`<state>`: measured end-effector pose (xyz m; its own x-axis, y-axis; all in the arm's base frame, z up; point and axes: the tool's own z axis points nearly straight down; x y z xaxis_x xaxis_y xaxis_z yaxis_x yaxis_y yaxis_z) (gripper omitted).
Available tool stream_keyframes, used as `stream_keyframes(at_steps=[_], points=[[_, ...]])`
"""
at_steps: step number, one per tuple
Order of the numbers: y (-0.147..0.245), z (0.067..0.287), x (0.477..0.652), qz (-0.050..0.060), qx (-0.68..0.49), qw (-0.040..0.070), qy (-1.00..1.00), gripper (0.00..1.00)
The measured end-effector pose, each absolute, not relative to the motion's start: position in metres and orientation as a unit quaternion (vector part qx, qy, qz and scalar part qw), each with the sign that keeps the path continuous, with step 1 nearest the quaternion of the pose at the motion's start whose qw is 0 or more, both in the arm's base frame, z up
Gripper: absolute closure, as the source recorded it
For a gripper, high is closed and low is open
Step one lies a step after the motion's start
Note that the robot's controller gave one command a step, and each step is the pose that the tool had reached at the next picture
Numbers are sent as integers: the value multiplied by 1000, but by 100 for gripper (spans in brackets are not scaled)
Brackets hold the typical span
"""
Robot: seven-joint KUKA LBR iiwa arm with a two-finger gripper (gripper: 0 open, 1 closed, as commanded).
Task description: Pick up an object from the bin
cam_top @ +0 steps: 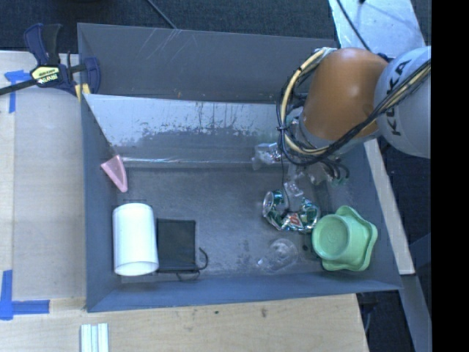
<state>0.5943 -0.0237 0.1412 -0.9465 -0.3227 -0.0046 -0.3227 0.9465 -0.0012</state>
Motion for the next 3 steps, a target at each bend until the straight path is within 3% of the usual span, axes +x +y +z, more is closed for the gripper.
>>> stream_keyframes(at_steps=[1, 2, 3], points=[[-24, 141, 594, 0, -164, 2, 987, 0], [-37, 122, 609, -1, -182, 4, 983, 0], [-32, 112, 607, -1, -225, 2, 974, 0]])
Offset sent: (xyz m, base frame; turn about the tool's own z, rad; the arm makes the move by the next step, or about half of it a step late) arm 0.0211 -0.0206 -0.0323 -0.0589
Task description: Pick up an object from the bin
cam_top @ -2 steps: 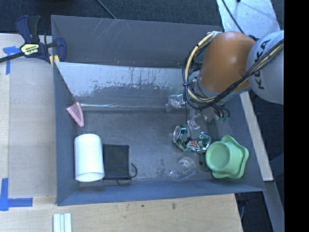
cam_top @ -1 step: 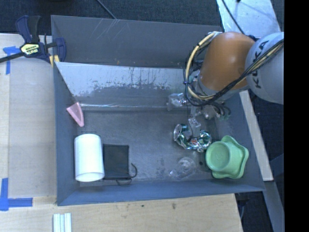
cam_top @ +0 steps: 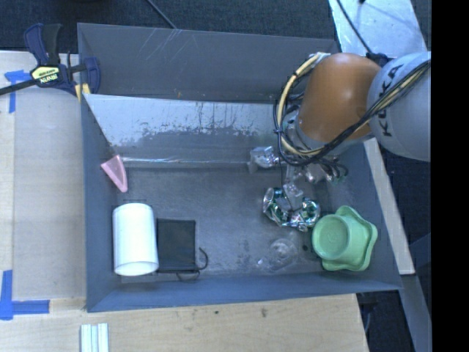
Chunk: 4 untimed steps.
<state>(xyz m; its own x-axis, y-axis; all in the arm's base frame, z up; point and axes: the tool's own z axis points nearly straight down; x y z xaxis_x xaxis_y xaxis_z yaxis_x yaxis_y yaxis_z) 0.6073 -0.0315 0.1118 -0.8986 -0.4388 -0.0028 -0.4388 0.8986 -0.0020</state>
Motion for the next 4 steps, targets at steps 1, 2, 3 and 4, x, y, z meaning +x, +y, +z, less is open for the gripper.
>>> stream_keyframes(at_steps=[1, 2, 3, 4], points=[[-28, 118, 615, 0, -239, 2, 971, 0], [-33, 112, 615, 0, -253, 2, 967, 0], [-88, 95, 584, 0, -327, 5, 945, 100], [-88, 95, 585, 0, -326, 5, 945, 100]])
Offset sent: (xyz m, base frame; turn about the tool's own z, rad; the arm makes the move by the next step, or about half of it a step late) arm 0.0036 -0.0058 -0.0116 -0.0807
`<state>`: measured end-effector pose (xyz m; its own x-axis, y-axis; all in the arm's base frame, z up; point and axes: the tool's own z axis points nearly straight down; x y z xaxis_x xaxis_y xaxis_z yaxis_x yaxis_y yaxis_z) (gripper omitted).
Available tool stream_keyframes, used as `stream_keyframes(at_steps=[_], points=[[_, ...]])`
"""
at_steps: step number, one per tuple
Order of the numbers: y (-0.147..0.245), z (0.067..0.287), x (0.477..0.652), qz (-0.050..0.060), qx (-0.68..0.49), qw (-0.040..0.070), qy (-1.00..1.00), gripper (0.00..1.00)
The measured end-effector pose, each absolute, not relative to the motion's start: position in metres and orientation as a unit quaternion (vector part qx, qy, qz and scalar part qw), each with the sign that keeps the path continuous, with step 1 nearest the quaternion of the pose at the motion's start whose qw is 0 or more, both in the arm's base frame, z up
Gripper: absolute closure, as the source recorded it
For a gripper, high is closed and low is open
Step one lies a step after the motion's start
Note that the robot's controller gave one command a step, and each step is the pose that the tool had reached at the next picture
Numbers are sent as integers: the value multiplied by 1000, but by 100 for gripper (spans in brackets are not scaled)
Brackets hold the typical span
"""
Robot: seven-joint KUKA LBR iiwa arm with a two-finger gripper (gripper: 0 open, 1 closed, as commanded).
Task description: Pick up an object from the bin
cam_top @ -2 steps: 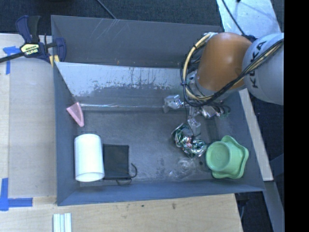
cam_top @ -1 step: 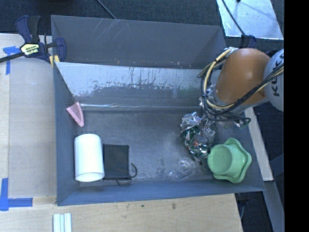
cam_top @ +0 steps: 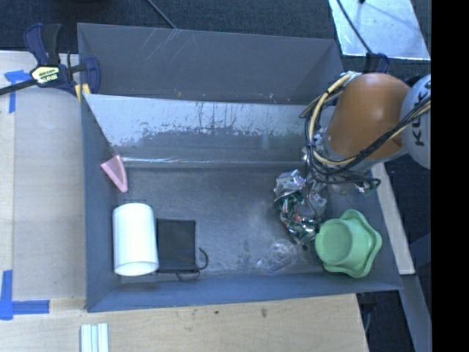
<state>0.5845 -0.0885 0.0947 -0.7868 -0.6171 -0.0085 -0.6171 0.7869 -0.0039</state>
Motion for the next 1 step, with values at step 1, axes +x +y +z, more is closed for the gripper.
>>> stream_keyframes(at_steps=[1], points=[[-76, 136, 571, 1, -333, 0, 943, 100]])
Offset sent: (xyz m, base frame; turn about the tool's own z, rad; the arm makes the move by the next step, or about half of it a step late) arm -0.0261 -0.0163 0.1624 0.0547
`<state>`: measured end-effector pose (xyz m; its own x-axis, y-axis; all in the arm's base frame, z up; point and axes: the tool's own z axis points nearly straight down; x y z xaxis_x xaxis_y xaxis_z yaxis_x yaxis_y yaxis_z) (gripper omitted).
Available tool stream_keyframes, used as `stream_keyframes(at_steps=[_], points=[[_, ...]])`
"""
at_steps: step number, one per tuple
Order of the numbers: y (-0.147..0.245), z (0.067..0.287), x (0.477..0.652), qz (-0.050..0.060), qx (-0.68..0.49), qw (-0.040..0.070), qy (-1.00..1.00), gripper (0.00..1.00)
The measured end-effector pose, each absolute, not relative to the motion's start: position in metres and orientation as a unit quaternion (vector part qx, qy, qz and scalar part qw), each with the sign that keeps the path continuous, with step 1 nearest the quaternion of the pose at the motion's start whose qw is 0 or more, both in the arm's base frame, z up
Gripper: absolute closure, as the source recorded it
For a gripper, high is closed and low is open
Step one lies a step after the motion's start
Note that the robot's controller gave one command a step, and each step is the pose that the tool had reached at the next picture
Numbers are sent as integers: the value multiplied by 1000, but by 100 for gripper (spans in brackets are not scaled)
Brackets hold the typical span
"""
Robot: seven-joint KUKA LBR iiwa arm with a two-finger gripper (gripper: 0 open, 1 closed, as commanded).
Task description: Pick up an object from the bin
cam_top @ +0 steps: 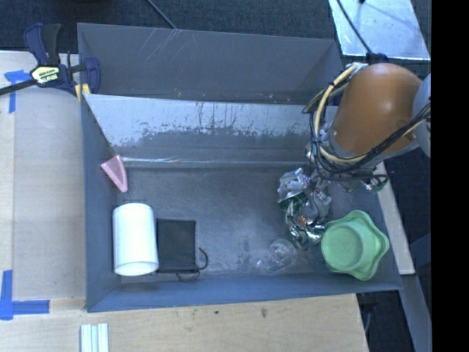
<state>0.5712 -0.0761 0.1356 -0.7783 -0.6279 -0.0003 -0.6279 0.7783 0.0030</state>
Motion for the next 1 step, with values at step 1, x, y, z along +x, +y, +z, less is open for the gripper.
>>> stream_keyframes(at_steps=[1], points=[[-73, 152, 569, -2, 334, 0, -943, 100]])
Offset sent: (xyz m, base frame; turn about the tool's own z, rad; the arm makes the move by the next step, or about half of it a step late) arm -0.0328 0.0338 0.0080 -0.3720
